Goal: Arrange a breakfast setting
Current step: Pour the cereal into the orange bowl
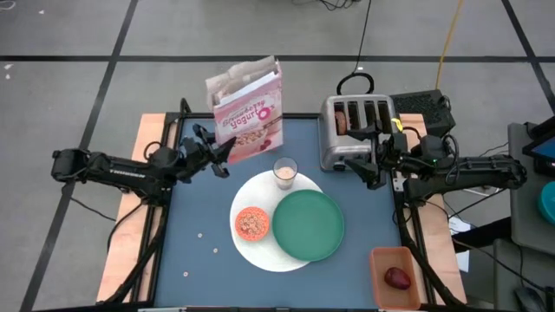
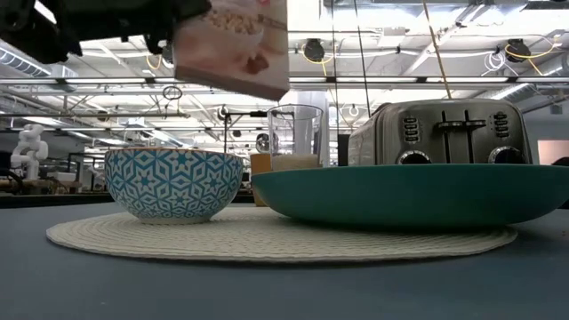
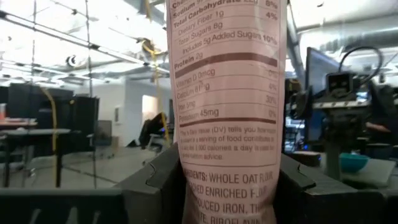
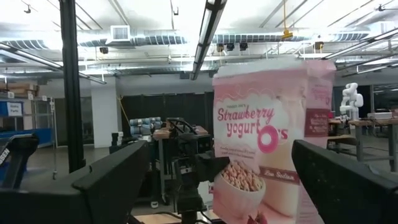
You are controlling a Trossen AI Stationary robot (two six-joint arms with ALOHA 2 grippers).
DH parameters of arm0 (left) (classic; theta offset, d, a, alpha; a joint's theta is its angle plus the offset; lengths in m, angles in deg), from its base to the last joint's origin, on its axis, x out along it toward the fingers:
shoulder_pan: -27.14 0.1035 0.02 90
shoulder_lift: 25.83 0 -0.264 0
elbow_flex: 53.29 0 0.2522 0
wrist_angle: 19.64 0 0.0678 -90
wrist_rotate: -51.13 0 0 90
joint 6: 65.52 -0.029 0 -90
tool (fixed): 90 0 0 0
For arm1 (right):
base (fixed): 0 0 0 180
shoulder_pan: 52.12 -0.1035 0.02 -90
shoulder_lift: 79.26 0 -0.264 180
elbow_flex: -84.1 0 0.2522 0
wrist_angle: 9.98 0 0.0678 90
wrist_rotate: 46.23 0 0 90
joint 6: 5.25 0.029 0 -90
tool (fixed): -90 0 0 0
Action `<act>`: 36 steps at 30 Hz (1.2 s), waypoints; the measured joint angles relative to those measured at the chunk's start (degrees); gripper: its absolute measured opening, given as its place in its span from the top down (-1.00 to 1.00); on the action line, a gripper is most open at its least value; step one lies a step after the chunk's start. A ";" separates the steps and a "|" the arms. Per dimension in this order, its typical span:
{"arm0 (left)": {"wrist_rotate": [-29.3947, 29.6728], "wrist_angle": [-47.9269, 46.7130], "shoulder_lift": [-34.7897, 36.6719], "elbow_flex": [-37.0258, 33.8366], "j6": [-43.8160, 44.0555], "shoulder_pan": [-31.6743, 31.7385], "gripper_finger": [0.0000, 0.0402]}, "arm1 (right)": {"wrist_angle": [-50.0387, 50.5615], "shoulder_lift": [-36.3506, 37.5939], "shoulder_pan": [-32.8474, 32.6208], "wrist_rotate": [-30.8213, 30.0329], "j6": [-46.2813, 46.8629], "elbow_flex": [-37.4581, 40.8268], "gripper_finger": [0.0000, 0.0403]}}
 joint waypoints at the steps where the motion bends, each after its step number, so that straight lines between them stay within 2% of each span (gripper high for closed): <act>1: 0.55 -0.04 0.26 -0.37 -0.01 0.00 0.23 | 0.01 0.00 0.00 0.00 0.00 0.00 -0.94; 6: 2.21 0.07 1.38 -1.06 -1.30 -0.04 0.35 | 0.01 0.00 0.00 -0.02 0.00 0.00 -0.94; 11: 3.52 -0.11 2.11 -1.06 -2.71 -0.14 0.38 | 0.02 0.00 0.00 -0.02 0.00 0.00 -0.94; 19: 12.64 -0.66 4.46 -1.06 -9.68 -3.40 0.39 | 0.02 0.00 0.00 -0.02 0.00 0.00 -0.94; 26: 20.09 -7.46 9.83 -1.36 -13.47 -7.76 0.39 | 0.02 0.00 0.00 -0.04 0.00 0.00 -0.94; 31: 21.46 -6.22 14.35 -7.91 -11.55 -9.07 0.39 | 0.02 0.00 0.00 -0.04 0.00 0.00 -0.94; 36: 22.11 0.06 17.39 -17.28 -7.67 -8.79 0.39 | 0.02 0.00 0.04 -0.04 -0.16 0.00 -0.94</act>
